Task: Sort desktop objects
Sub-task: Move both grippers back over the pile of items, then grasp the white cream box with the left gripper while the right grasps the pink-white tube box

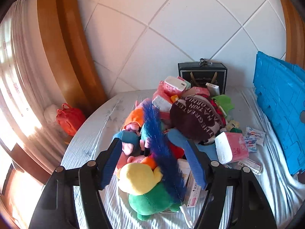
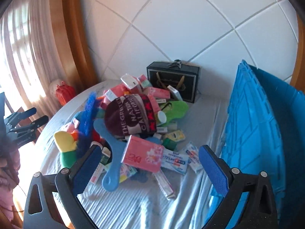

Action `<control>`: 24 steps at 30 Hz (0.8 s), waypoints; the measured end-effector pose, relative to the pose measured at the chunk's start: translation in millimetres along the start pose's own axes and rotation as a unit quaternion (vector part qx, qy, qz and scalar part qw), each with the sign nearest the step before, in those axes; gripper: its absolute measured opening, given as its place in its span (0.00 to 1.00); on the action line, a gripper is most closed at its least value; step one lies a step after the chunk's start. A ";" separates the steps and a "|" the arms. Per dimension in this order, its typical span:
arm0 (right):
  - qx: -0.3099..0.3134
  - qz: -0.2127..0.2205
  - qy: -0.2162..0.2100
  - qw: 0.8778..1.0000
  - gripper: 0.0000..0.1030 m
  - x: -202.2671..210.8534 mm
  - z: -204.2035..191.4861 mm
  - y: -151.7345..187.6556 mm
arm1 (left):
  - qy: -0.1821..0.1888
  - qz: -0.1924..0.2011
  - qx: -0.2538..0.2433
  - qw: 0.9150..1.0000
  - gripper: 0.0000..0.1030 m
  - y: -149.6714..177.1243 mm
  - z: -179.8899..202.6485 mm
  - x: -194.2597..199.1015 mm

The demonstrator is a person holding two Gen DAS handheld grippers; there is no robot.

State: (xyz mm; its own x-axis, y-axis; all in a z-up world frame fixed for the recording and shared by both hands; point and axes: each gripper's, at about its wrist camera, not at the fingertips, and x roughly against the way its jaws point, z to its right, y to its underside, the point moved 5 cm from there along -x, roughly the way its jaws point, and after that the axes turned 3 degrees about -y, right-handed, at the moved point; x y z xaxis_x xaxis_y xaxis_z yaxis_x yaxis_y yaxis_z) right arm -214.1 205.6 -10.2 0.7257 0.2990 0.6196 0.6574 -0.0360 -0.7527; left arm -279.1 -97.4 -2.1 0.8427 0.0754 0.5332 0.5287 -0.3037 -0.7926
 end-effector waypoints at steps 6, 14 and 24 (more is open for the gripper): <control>-0.040 -0.062 0.017 0.997 1.00 -60.7 10.7 54.2 | 0.057 -0.046 0.031 0.997 0.65 63.2 38.6 -39.8; -0.048 -0.143 0.055 0.987 1.00 -114.2 47.9 116.6 | 0.087 -0.144 0.024 0.985 0.65 130.3 89.5 -105.9; -0.025 -0.198 0.068 0.978 1.00 -171.7 69.2 140.7 | 0.043 -0.147 -0.037 0.988 0.65 132.4 122.1 -132.4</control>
State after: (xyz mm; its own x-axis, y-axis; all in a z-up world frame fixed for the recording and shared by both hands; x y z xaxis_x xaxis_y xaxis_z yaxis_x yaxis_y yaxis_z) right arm -260.3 215.1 -237.9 0.4309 0.1692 0.8864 0.8986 0.0093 -0.4386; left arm -308.2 -31.6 -213.7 0.6409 0.0910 0.7622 0.7374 -0.3491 -0.5783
